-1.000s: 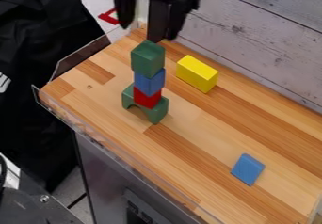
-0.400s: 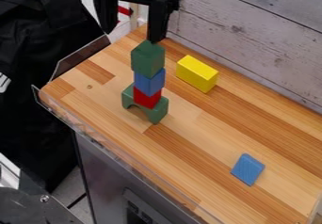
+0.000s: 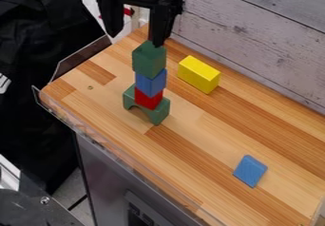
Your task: Pick up the green cube and put it on the top of yellow rectangle
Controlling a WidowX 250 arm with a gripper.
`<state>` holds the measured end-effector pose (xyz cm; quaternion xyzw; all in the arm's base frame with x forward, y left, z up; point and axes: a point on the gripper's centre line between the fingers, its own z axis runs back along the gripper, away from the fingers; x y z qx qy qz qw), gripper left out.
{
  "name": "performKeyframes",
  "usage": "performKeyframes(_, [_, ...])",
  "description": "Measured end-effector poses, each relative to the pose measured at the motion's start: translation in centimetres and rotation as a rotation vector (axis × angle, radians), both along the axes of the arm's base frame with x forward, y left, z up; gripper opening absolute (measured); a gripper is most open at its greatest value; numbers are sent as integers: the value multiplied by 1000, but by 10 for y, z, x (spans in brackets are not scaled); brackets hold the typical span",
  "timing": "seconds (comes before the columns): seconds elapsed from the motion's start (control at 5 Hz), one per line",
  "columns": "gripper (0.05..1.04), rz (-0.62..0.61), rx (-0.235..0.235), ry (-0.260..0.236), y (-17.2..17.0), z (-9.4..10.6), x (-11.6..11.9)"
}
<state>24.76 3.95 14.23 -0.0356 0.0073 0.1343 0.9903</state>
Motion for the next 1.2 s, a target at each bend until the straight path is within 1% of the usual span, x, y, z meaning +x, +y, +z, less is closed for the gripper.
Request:
performKeyframes(0.2, [997,-69,0,-4,-5,-6,0])
performKeyframes(0.4, [997,-95,-4,15,-7,-14,-2])
performKeyframes(0.8, [997,-114,-18,30,-14,-21,-3])
performKeyframes(1.0, [997,-123,-19,48,-17,-26,-1])
performKeyframes(1.2, [948,-119,-22,99,-19,-38,0])
